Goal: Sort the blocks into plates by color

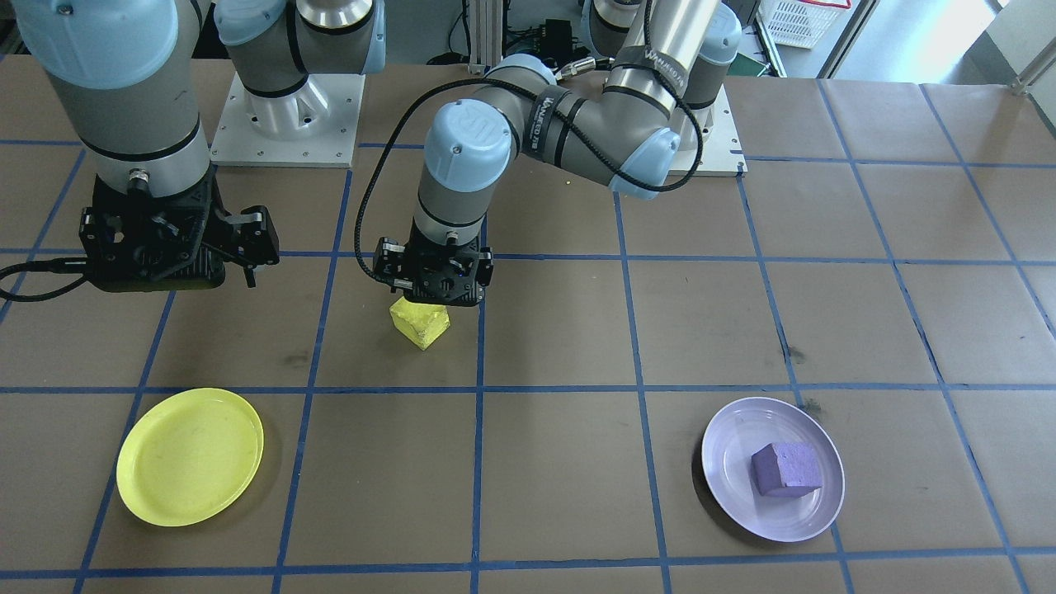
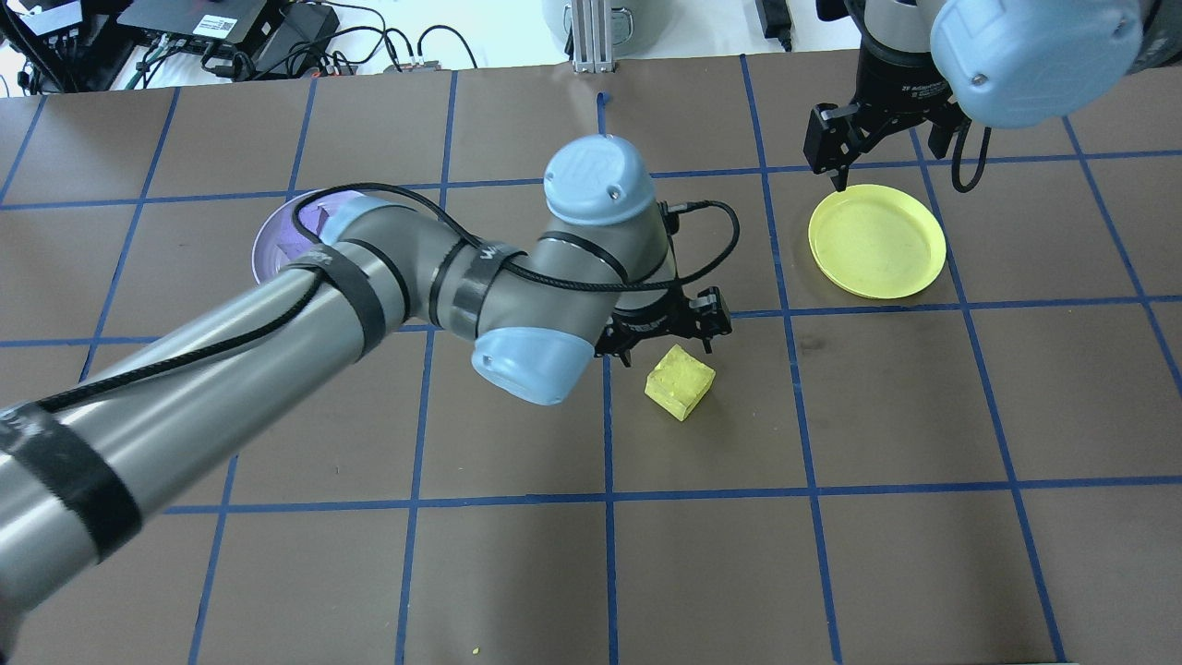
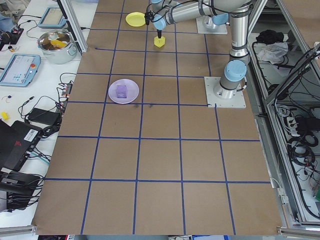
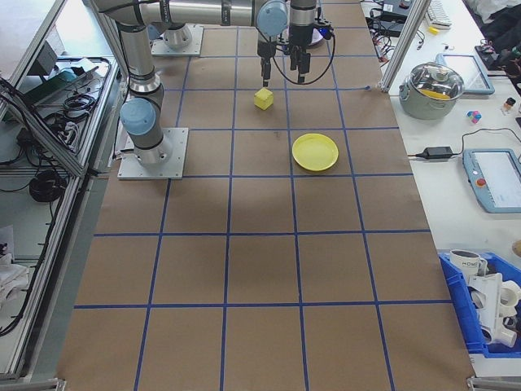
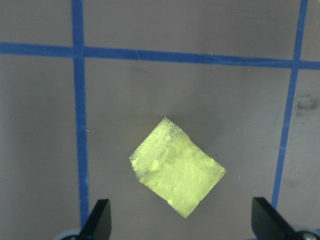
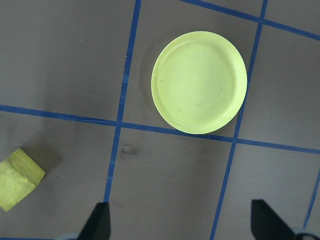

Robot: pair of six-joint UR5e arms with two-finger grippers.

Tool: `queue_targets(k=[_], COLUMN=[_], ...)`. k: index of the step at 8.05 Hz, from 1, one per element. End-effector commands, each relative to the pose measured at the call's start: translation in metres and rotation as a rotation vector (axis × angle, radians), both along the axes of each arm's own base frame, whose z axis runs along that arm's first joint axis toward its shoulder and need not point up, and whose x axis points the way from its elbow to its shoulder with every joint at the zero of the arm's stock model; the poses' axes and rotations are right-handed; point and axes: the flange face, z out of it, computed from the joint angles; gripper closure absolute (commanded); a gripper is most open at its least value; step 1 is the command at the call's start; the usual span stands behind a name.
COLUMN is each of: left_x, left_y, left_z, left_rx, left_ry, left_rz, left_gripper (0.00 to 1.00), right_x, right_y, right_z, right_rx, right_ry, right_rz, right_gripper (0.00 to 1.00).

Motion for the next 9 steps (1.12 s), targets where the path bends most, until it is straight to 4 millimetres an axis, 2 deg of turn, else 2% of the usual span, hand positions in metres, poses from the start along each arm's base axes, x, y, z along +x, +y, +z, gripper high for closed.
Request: queue_targets(k=[1,2,3,4,5,6,7,8,9], left_x=[0.13,0.187,0.235,0.284,0.323,0.328,0.318,0.301,0.282], left_y=[-0.044,-0.06,-0.075,-0.093,-0.105,-0.098,-0.079,-0.045,-0.033], left_z=[0.076,0.103,0.134,0.172,0.214,0.267,0.3,0.339,0.363], left_rx=[-0.012,-0.024,-0.054,-0.056,-0.015,-0.04,-0.073,-0.153,-0.272], left_ry=[-0.001,-0.001,-0.003,-0.008,-0.094,-0.174,-0.185,-0.183,-0.189], left_rz=[-0.07,-0.043,-0.072,-0.075,-0.042,-0.049,-0.058,-0.057,-0.054], left_gripper=[0.0,0.0,0.0,0.0,0.0,0.0,0.0,0.0,0.0], right_x=[0.001,0.008,0.025,0.04,0.052,0.075,0.112,0.146,0.167], right_y=[0.003,0.003,0.007,0.012,0.019,0.024,0.024,0.029,0.034], right_z=[0.001,-0.004,-0.014,-0.031,-0.045,-0.061,-0.078,-0.106,-0.133], right_rx=[0.01,0.027,0.051,0.091,0.121,0.138,0.096,0.093,0.109], right_ry=[-0.009,-0.04,-0.121,-0.172,-0.175,-0.196,-0.21,-0.2,-0.201], right_rz=[0.018,0.059,0.088,0.184,0.253,0.317,0.389,0.45,0.482], right_gripper=[0.0,0.0,0.0,0.0,0.0,0.0,0.0,0.0,0.0])
